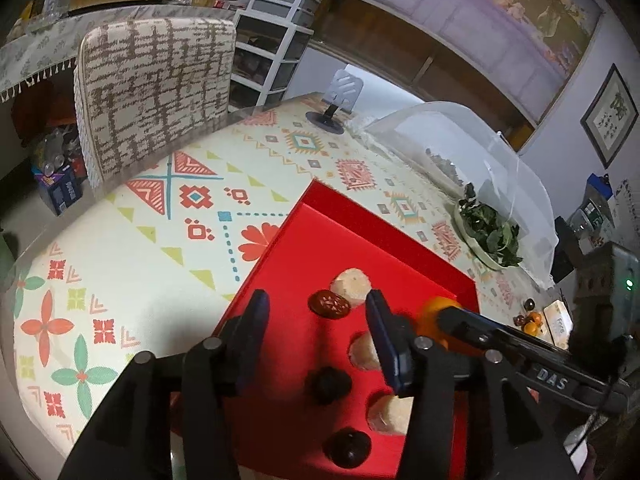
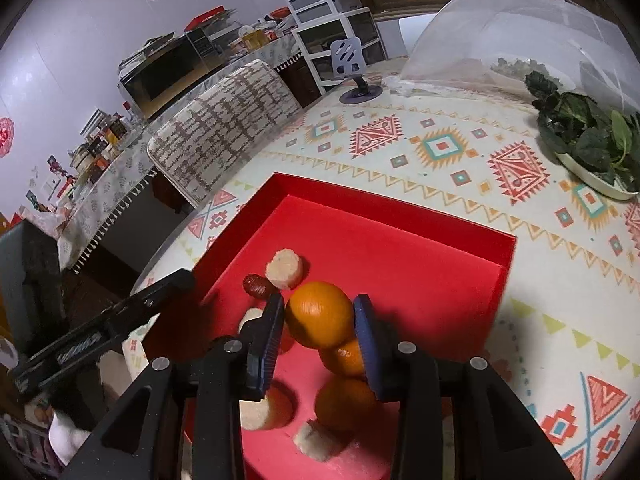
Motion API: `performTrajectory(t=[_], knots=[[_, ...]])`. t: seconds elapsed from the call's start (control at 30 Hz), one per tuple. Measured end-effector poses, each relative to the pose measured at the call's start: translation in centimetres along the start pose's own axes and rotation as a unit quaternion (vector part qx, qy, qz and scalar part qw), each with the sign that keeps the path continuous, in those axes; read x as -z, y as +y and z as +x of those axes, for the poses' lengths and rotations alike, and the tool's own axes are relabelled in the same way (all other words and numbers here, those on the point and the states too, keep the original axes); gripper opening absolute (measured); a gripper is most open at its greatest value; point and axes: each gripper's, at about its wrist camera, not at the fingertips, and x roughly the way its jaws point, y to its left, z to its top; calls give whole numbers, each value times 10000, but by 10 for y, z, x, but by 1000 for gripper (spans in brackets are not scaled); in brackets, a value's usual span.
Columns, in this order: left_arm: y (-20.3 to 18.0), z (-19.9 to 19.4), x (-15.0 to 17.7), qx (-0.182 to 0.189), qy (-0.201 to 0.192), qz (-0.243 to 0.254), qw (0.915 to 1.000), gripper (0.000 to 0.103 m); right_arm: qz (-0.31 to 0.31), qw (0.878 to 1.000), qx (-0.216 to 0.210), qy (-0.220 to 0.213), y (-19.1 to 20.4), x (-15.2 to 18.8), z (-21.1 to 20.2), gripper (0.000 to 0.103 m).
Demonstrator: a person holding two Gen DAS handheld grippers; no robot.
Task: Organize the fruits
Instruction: 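Release the red date into the red tray with the left tool while the right tool drops the orange there, then move both open tools back over the fruit on the table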
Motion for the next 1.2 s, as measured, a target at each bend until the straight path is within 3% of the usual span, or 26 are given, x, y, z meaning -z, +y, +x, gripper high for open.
performTrajectory(t=[0.07,0.37,0.43,0.5,0.6,0.67,0.87,0.97,1.1,1.2], knots=[[-2,-4,1,33,-31,8,10000,53,53,10000,-51,-47,1,-1,-1,49],[-17,-16,6,109,-53,69,9999,56,111,9995,-11,-309,-5,-3,-24,57],[-22,-20,7,87,-84,108,9999,61,148,9993,0,-344,-9,-1,-30,57],[-32,-27,10,54,-141,196,9997,74,192,9991,12,-378,-14,2,-36,57],[-50,-38,15,-178,-313,375,9986,86,253,9987,25,-435,-20,7,-46,58],[-64,-45,20,-264,-397,489,9977,89,319,9983,24,-495,-26,11,-55,58],[-103,-60,36,-7,-326,852,9958,89,397,9966,135,-713,-44,26,-86,63],[-130,-76,47,93,-522,1152,9919,89,408,9952,326,-830,-61,40,-106,65],[-171,-113,63,71,-1385,1775,9743,89,589,9910,719,-958,-98,63,-140,66],[-199,-122,73,245,-1485,2070,9667,89,927,9848,958,-1110,-137,80,-170,66]])
